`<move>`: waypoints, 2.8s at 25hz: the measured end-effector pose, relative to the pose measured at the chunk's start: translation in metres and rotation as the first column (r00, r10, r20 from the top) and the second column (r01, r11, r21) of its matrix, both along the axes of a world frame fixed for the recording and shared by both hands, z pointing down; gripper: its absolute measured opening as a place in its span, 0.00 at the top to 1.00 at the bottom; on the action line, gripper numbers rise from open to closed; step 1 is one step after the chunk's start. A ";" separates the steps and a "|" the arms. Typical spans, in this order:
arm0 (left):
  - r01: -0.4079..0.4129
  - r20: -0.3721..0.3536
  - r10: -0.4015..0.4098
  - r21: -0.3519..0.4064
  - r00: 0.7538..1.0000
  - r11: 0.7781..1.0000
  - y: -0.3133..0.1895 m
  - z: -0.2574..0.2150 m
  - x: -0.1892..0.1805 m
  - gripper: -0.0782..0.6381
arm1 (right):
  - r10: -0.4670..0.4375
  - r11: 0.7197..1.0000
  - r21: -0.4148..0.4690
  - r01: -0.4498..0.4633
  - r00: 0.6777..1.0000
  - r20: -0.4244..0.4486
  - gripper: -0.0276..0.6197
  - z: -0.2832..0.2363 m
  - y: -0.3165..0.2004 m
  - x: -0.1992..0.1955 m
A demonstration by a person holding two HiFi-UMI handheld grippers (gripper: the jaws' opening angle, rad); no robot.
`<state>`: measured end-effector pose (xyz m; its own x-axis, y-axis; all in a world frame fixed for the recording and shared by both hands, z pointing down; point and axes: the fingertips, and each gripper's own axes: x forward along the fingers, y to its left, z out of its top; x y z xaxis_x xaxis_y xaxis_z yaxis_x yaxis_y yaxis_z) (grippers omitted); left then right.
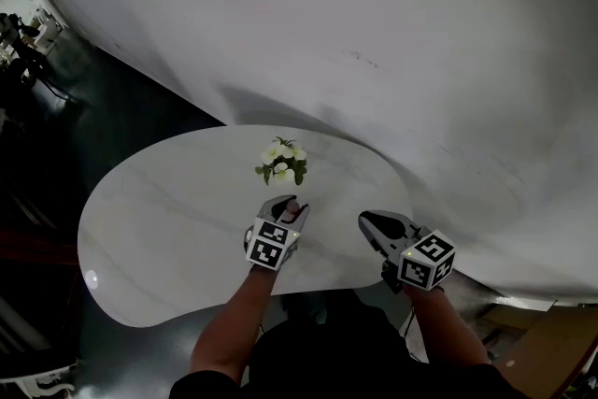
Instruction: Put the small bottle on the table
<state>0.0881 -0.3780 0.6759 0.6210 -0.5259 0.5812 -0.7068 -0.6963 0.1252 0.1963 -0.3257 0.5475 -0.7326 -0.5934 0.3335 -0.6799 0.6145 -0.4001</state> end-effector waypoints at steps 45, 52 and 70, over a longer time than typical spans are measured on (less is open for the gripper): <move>0.006 -0.077 0.008 0.178 0.997 0.984 0.032 -0.070 -0.047 0.63 | -0.069 0.996 0.061 0.070 0.997 -0.027 0.94 -0.030 0.013 -0.059; 0.001 -0.079 0.016 0.221 0.997 0.975 0.054 -0.101 -0.082 0.70 | -0.094 0.991 0.095 0.096 0.995 -0.030 0.94 -0.043 0.028 -0.093; -0.010 -0.128 0.053 0.321 0.990 0.947 0.095 -0.175 -0.119 0.70 | 0.016 0.980 0.197 -0.013 1.000 -0.011 0.94 -0.078 0.044 -0.068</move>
<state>-0.0306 -0.2828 0.5008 0.7003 -0.6491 0.2970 -0.6760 -0.7367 -0.0161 0.1283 -0.2821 0.4693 -0.7199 -0.6589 0.2180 -0.6935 0.6705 -0.2636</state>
